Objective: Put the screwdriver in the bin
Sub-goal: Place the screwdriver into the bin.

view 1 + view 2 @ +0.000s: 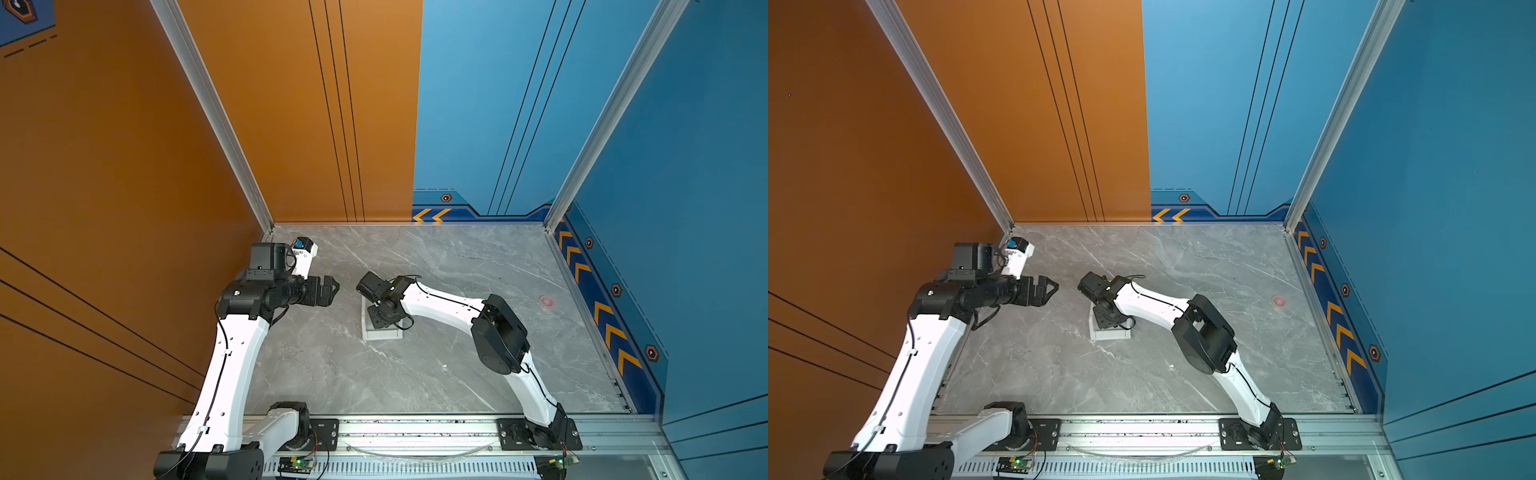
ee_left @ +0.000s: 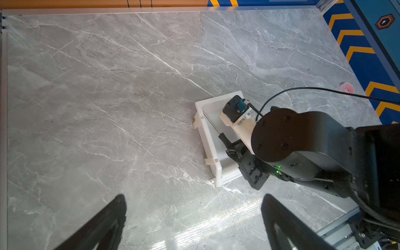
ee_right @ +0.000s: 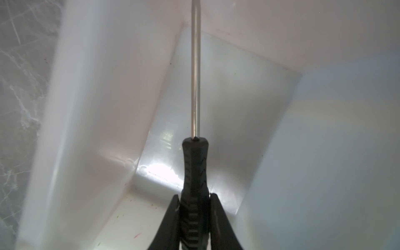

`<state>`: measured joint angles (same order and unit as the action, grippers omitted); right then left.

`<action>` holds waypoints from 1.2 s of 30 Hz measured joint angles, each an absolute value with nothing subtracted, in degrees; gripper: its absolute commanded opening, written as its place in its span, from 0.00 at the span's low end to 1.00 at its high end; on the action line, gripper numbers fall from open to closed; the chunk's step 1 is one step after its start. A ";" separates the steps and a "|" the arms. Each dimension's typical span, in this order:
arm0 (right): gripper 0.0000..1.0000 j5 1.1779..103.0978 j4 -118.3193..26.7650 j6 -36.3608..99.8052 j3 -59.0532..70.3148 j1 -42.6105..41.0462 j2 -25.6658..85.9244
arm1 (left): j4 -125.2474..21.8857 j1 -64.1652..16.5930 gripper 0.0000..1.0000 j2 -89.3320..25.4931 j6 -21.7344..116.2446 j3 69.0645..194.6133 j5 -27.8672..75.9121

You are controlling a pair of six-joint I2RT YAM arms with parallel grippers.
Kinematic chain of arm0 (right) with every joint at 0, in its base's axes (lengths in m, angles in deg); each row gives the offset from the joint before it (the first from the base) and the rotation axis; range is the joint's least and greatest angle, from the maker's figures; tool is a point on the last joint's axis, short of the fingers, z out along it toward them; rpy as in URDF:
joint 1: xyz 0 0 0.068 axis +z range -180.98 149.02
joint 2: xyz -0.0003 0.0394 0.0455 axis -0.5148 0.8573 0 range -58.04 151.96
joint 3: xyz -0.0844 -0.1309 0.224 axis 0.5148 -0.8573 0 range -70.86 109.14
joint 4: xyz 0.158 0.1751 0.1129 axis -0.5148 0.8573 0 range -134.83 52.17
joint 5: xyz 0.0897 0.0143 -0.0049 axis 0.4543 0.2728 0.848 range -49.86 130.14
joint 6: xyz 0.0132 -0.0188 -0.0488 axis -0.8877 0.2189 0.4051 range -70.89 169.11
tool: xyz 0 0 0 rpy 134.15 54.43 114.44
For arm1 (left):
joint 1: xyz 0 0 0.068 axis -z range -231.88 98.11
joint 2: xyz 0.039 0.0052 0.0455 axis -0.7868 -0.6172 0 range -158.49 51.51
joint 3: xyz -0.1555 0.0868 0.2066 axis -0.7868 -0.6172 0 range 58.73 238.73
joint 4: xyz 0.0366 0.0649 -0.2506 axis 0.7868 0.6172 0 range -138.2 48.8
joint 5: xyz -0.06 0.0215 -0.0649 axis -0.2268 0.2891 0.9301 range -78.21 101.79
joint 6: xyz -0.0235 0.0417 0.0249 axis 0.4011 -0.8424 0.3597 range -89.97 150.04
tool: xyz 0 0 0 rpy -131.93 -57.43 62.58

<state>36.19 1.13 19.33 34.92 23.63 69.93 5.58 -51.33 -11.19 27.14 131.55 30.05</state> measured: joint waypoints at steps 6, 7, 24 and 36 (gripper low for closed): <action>0.23 37.02 1.13 19.30 35.51 23.38 71.67 | 5.56 -51.81 0.98 -10.77 27.77 131.55 30.10; 0.24 37.13 1.11 19.33 35.66 23.38 71.87 | 5.56 -51.87 0.98 -10.68 27.95 131.55 30.12; 0.39 37.13 1.13 19.28 35.99 23.45 71.85 | 5.45 -52.22 0.98 -10.44 28.14 131.55 30.54; 0.46 35.49 2.33 19.15 38.94 23.43 63.06 | 5.45 -52.20 0.98 -11.10 27.47 131.57 30.23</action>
